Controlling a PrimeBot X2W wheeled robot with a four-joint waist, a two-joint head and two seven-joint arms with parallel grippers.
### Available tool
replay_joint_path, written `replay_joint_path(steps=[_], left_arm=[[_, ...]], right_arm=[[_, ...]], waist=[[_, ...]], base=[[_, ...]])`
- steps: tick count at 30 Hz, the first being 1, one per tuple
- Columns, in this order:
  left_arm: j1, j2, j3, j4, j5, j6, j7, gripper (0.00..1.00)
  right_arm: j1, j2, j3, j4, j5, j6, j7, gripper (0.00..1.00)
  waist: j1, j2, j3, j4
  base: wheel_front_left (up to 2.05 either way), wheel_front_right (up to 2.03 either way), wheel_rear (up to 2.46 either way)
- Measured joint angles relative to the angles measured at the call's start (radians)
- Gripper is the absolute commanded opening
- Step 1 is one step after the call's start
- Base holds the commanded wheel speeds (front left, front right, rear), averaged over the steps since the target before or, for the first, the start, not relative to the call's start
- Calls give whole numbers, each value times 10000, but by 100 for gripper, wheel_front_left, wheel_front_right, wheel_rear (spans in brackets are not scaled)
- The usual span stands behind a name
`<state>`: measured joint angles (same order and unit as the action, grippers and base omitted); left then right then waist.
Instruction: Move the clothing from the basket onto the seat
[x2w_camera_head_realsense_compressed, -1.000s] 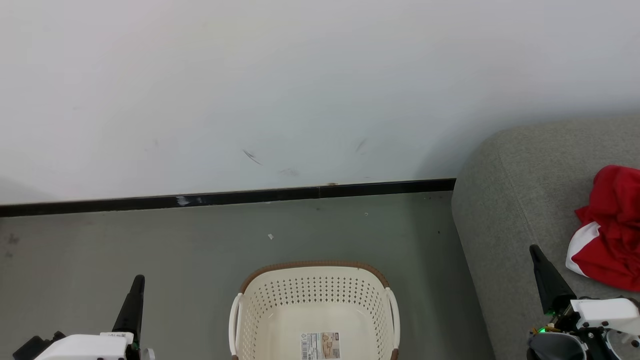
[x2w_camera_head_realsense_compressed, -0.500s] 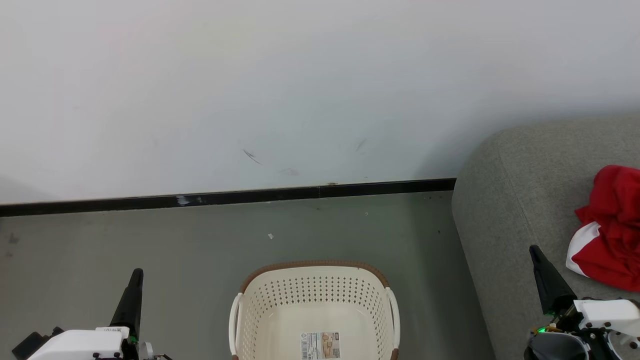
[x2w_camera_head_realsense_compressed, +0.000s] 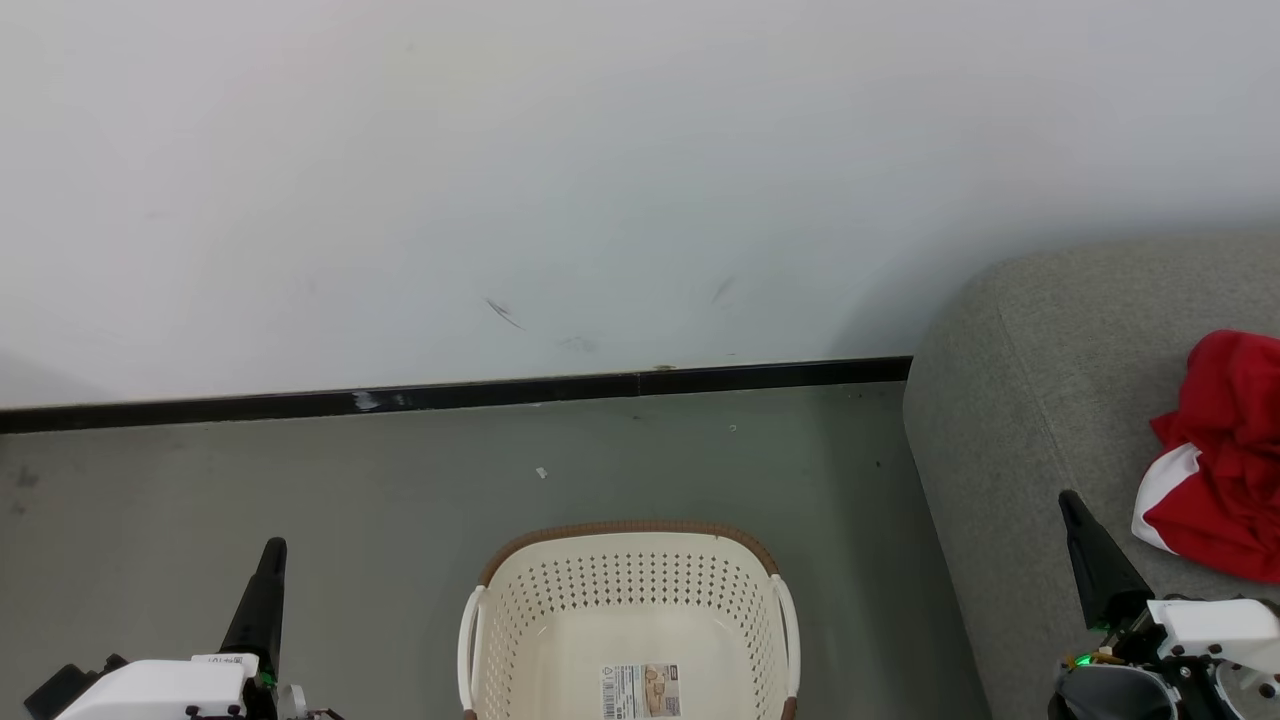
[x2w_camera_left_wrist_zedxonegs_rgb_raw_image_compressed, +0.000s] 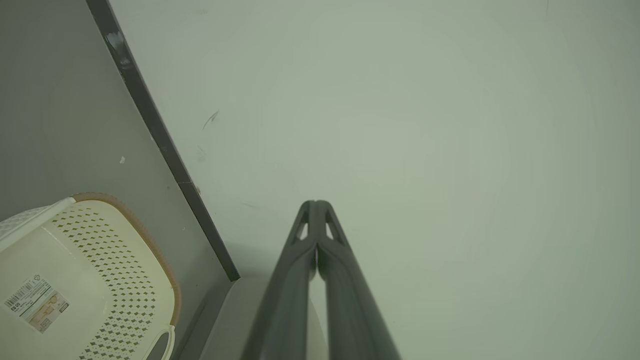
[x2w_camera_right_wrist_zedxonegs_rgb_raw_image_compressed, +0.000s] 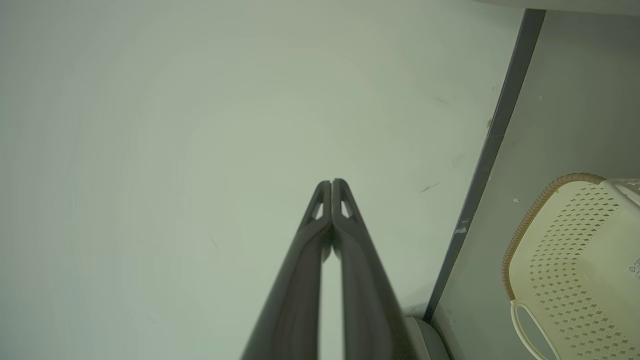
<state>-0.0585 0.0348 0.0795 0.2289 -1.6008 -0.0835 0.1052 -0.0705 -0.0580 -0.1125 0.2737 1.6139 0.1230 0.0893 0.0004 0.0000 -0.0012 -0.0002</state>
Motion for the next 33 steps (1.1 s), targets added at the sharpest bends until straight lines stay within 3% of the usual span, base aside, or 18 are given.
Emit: replay_joint_path(steps=[33], left_arm=[[0,0,2,29,0,-2,2,0]], right_arm=[[0,0,0,6,0,0,0,0]], waist=[[-1,0,0,0]], base=[[0,0,0]])
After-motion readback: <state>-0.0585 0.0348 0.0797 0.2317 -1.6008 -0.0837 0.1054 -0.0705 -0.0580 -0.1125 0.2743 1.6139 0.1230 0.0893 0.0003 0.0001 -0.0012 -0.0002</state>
